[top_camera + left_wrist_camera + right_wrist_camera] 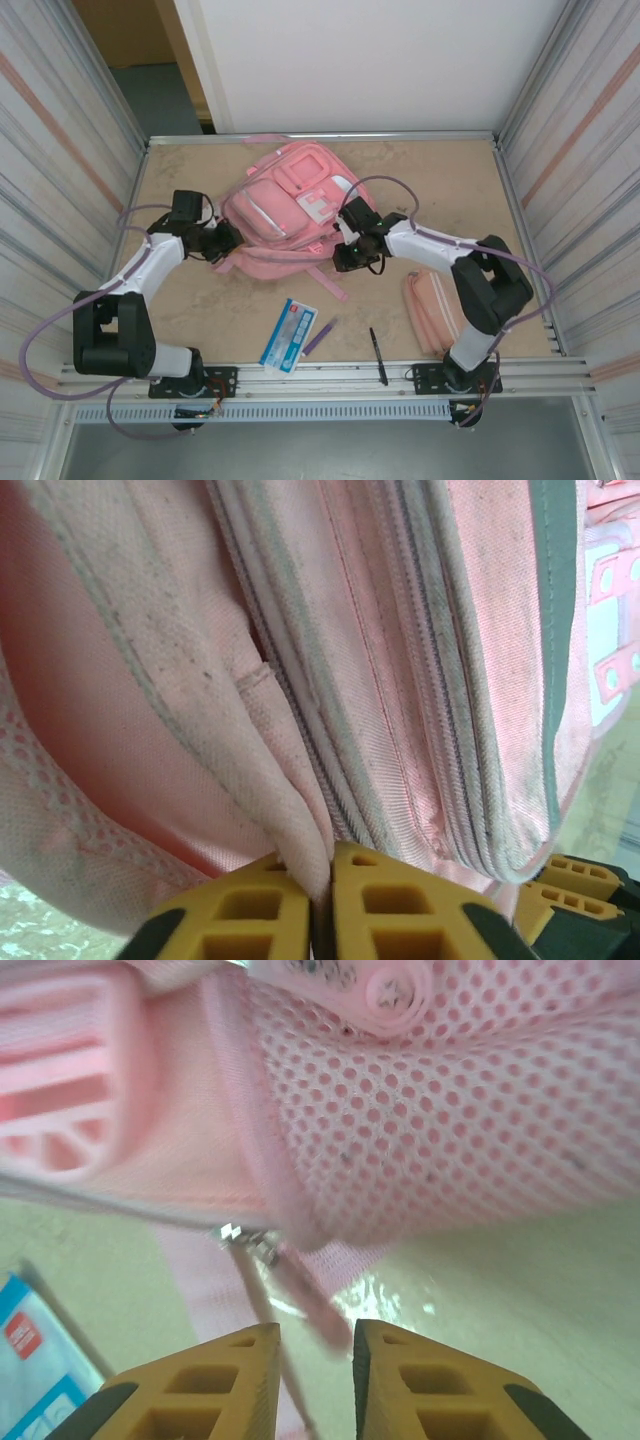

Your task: Pack the student bag

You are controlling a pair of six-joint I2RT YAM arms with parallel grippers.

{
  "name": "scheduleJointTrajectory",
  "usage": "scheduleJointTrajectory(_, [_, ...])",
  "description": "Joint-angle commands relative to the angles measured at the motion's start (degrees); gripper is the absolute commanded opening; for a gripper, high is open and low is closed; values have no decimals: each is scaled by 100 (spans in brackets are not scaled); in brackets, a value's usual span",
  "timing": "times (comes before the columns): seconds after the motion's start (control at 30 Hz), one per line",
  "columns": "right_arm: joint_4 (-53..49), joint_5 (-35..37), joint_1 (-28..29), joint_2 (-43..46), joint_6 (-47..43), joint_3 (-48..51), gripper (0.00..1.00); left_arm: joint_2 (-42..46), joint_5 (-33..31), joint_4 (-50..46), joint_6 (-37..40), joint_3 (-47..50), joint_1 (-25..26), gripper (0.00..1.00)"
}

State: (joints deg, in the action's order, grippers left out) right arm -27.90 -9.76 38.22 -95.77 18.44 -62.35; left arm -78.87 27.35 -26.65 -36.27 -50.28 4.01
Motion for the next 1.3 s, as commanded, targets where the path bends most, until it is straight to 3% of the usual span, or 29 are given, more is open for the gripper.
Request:
scheduleJointTrajectory(0.0, [-101, 198, -15, 675, -184, 49, 28, 200, 595, 6, 4, -212, -22, 20])
scheduleJointTrajectory(0.2, [-354, 586, -63, 1471, -331, -28, 39, 886, 475, -566, 149, -295, -28, 33])
scheduleJointTrajectory(0.3, [-294, 863, -63, 1726, -349, -13, 40, 1086, 585, -690, 426, -436, 1, 29])
scheduleJointTrajectory(0.4, [-90, 1070, -70, 1910, -256, 48, 42, 806, 944, -965, 602, -835, 113, 35])
scheduleJointTrajectory(0.6, [109, 1230, -86, 1969, -206, 178, 46, 144, 239, -1150, 526, -1299, 416, 40])
scheduleJointTrajectory(0.77, [190, 1179, -95, 2087, -181, 414, 46, -397, -375, -1048, 394, -1516, 413, 48])
scheduleJointTrajectory(1.17, [269, 913, -138, 2085, -131, 662, 47, -1464, -490, -185, -179, -1553, 433, 50])
scheduleJointTrajectory(1.27, [463, 70, -230, 1819, -549, 685, 48, -1604, -394, 58, -248, -1568, 433, 48])
